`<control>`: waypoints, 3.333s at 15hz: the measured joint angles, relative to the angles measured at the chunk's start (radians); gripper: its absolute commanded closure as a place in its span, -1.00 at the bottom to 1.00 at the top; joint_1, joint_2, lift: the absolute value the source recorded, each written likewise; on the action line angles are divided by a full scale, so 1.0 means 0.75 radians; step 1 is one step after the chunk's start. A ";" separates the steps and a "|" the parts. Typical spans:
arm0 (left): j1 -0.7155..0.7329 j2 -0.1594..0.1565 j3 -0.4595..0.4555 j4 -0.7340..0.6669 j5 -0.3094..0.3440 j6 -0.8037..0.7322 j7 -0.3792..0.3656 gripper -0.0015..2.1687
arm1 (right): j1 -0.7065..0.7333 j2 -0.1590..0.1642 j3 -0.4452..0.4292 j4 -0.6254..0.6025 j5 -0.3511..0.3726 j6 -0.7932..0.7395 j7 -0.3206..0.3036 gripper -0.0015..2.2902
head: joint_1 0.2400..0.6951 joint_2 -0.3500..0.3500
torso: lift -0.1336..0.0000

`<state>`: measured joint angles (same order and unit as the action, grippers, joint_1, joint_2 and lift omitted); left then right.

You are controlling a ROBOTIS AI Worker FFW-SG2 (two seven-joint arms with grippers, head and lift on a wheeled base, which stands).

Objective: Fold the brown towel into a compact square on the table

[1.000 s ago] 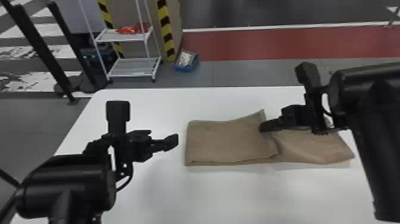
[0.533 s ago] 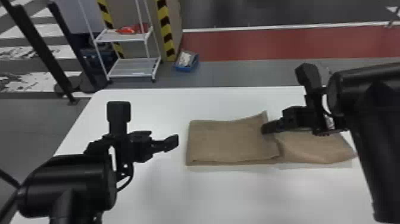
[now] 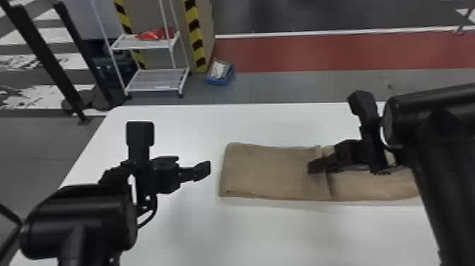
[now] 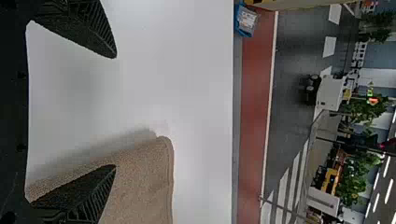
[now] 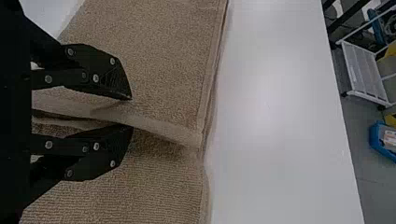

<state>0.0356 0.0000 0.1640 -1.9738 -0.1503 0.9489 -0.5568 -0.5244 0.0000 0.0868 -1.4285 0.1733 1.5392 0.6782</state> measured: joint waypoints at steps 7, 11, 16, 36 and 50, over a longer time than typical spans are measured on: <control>0.000 0.000 -0.010 0.004 -0.004 0.002 0.000 -0.96 | 0.034 0.000 -0.015 -0.063 0.004 0.041 0.024 -0.28 | 1.00 0.35 | -0.85; 0.002 0.000 -0.017 0.000 -0.009 0.002 0.000 -0.96 | 0.020 0.000 -0.024 -0.094 -0.008 0.041 0.024 0.08 | 1.00 0.34 | -0.85; 0.005 0.000 -0.018 -0.002 -0.012 0.002 0.000 -0.96 | 0.014 0.000 -0.026 -0.096 0.004 0.041 0.024 0.45 | 1.00 0.33 | -0.85; -0.020 0.000 0.008 0.002 -0.012 0.002 -0.017 -0.97 | 0.206 0.000 -0.291 -0.448 -0.155 0.041 0.183 0.45 | 1.00 0.31 | -0.85; -0.045 0.000 -0.005 0.036 -0.022 0.002 -0.020 -0.97 | 0.382 -0.059 -0.430 -0.682 -0.249 0.041 0.210 0.45 | 1.00 0.17 | -0.85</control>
<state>0.0017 0.0000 0.1605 -1.9469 -0.1667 0.9504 -0.5715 -0.2382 -0.0442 -0.2360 -1.9397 -0.0138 1.5701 0.8359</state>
